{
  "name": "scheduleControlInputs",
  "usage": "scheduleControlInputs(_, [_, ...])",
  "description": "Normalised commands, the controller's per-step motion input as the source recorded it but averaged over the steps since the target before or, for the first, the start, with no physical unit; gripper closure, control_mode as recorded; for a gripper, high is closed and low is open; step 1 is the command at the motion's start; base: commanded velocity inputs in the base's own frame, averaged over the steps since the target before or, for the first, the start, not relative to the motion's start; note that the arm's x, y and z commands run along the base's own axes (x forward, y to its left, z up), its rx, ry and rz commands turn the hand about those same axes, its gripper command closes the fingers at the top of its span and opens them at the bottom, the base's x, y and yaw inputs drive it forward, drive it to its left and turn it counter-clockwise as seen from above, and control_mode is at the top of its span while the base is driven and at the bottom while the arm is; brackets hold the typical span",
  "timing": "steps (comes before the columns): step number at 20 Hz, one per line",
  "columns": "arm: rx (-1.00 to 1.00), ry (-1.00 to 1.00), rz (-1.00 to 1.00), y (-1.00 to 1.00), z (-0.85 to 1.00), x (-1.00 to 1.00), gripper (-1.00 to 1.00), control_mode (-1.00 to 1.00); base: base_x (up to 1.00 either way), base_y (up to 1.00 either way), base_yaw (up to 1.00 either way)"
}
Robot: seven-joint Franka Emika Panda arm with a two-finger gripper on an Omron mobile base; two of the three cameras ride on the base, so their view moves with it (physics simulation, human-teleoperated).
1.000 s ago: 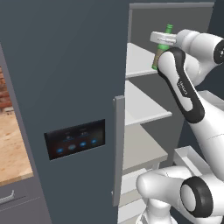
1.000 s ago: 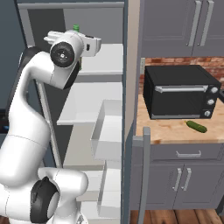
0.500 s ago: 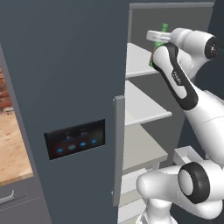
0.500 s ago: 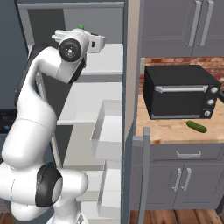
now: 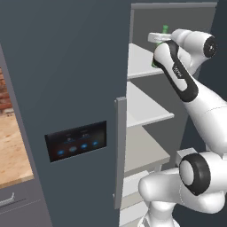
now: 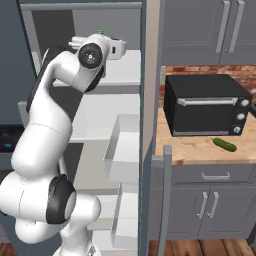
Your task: Place the beer on the top shelf of the fridge to keep it out of children's reach, and place the cucumber and orange on lower shelves for easy access.
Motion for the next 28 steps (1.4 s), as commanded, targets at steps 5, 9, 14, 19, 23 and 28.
scheduleControlInputs(5, [-0.01,0.00,0.00,-0.03,-0.17,0.27,1.00,-1.00,0.00,0.00,0.00])
scheduleControlInputs(9, [-0.01,0.00,0.00,0.00,-0.15,0.29,1.00,-1.00,0.00,0.00,0.00])
scheduleControlInputs(14, [-0.01,0.00,0.00,0.00,-0.08,0.33,1.00,-1.00,0.00,0.00,0.00])
scheduleControlInputs(19, [-0.02,0.00,0.00,0.00,-0.04,0.35,1.00,-1.00,0.00,0.00,0.00])
scheduleControlInputs(23, [-0.03,0.00,0.00,0.00,-0.01,0.35,1.00,-1.00,0.00,0.00,0.00])
scheduleControlInputs(28, [-0.04,0.00,0.00,0.00,-0.01,0.33,1.00,-1.00,0.00,0.00,0.00])
